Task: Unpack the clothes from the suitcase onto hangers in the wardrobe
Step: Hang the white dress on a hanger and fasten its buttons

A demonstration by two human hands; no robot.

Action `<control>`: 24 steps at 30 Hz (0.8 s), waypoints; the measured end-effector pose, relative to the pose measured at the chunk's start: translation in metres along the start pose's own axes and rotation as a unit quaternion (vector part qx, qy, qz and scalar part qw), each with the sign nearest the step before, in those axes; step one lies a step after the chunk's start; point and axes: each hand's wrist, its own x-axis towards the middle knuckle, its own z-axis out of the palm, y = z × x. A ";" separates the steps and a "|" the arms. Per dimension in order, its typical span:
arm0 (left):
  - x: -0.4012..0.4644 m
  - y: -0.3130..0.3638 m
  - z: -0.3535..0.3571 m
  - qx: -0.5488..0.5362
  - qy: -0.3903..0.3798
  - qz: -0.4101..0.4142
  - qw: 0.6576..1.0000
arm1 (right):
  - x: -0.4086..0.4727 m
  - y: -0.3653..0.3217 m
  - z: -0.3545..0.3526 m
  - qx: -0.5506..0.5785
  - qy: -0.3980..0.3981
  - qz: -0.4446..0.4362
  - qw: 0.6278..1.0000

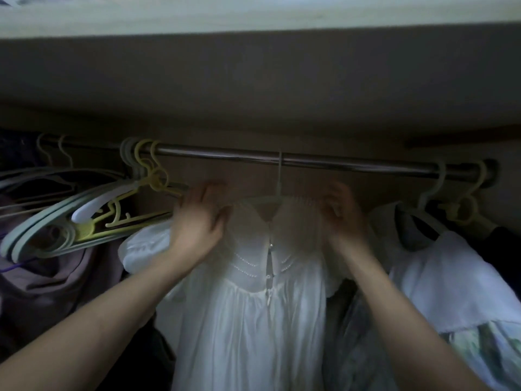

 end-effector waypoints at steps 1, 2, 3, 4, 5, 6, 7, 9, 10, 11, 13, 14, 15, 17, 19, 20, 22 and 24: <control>0.003 -0.010 0.000 0.037 -0.056 -0.042 0.997 | 0.015 0.010 -0.002 -0.089 -0.053 -0.004 0.995; 0.004 -0.020 0.001 0.037 -0.115 -0.063 0.991 | 0.027 0.020 -0.003 -0.167 -0.117 -0.004 0.979; 0.005 -0.026 0.001 -0.002 -0.159 -0.068 0.985 | 0.034 0.028 -0.003 -0.223 -0.173 0.005 0.959; 0.006 -0.028 0.001 -0.045 -0.180 -0.063 0.981 | 0.040 0.034 -0.002 -0.250 -0.201 0.017 0.947; 0.007 -0.028 0.000 -0.066 -0.177 -0.051 0.981 | 0.042 0.038 -0.002 -0.252 -0.208 0.020 0.945; 0.011 -0.026 -0.002 -0.070 -0.164 -0.041 0.983 | 0.043 0.040 -0.002 -0.232 -0.203 0.018 0.951; 0.015 -0.026 -0.005 -0.064 -0.153 -0.037 0.985 | 0.038 0.041 -0.004 -0.188 -0.192 0.029 0.963; 0.025 -0.025 -0.011 -0.044 -0.141 -0.041 0.988 | 0.025 0.048 -0.010 -0.105 -0.149 0.086 0.980; 0.028 -0.026 -0.015 -0.032 -0.143 -0.044 0.988 | 0.016 0.053 -0.015 -0.081 -0.122 0.119 0.982; 0.031 -0.028 -0.018 -0.022 -0.146 -0.044 0.988 | 0.009 0.059 -0.019 -0.064 -0.107 0.150 0.981; 0.032 -0.029 -0.023 -0.009 -0.163 -0.036 0.986 | 0.001 0.062 -0.023 -0.055 -0.110 0.187 0.975; 0.033 -0.028 -0.024 -0.005 -0.175 -0.032 0.984 | 0.000 0.059 -0.023 -0.065 -0.117 0.189 0.973; 0.033 -0.026 -0.025 -0.006 -0.185 -0.027 0.982 | 0.003 0.054 -0.022 -0.077 -0.127 0.167 0.975; 0.035 -0.019 -0.027 -0.007 -0.196 -0.011 0.981 | 0.010 0.041 -0.015 -0.091 -0.132 0.085 0.983; 0.036 -0.015 -0.027 -0.005 -0.194 0.012 0.981 | 0.018 0.019 -0.005 -0.093 -0.094 -0.016 0.991; 0.037 -0.015 -0.026 0.000 -0.193 0.022 0.981 | 0.024 0.005 0.000 -0.102 -0.055 -0.082 0.990; 0.036 -0.016 -0.025 0.008 -0.190 0.038 0.981 | 0.040 -0.026 0.008 -0.143 -0.004 -0.208 0.968; 0.034 -0.015 -0.025 0.020 -0.185 0.045 0.982 | 0.065 -0.044 0.015 -0.228 -0.069 -0.264 0.935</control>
